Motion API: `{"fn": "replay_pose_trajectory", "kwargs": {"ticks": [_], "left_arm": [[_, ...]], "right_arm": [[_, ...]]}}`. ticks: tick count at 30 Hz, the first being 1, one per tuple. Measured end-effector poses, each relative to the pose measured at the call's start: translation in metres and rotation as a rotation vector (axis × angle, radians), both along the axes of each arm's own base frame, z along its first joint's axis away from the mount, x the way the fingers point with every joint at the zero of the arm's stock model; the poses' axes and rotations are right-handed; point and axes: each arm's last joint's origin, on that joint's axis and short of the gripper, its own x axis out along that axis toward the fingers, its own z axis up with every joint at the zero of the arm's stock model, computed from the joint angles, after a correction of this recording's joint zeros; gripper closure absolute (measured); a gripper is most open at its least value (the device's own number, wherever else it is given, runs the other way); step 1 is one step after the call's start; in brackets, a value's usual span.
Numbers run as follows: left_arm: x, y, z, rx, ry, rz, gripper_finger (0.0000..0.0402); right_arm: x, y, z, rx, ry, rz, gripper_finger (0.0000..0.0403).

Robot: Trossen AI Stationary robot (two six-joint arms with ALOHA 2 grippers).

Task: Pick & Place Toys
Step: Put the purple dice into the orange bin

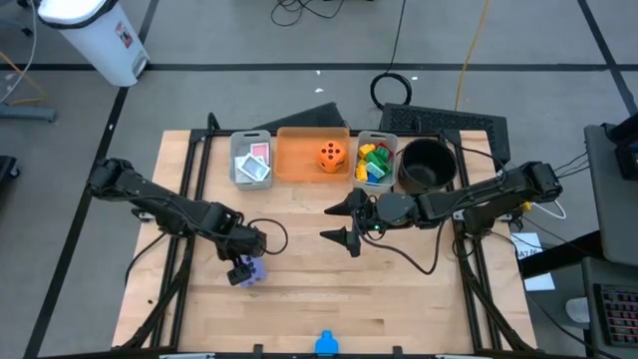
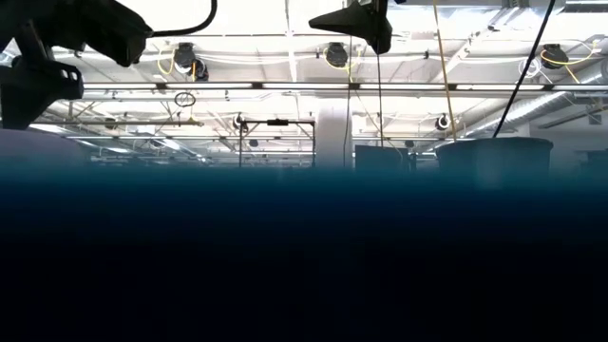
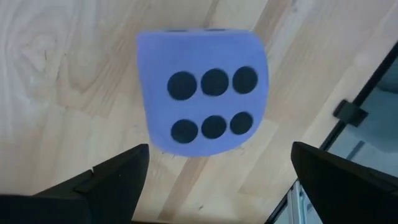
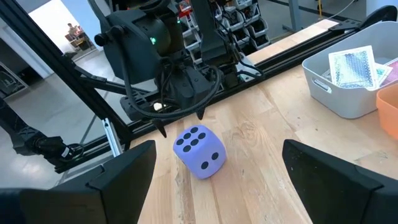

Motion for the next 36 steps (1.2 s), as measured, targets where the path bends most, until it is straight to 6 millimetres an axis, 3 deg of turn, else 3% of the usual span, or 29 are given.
{"fn": "replay_pose_trajectory", "kwargs": {"ticks": [18, 36], "left_arm": [[0.001, -0.004, -0.001, 0.149, -0.054, 0.094, 0.0002], [0.016, -0.017, -0.023, 0.207, -0.027, 0.039, 0.0002]], "right_arm": [[0.000, 0.000, 0.000, 0.001, 0.000, 0.000, 0.0062], [0.000, 0.000, 0.000, 0.000, 0.001, -0.001, 0.0062]]}}
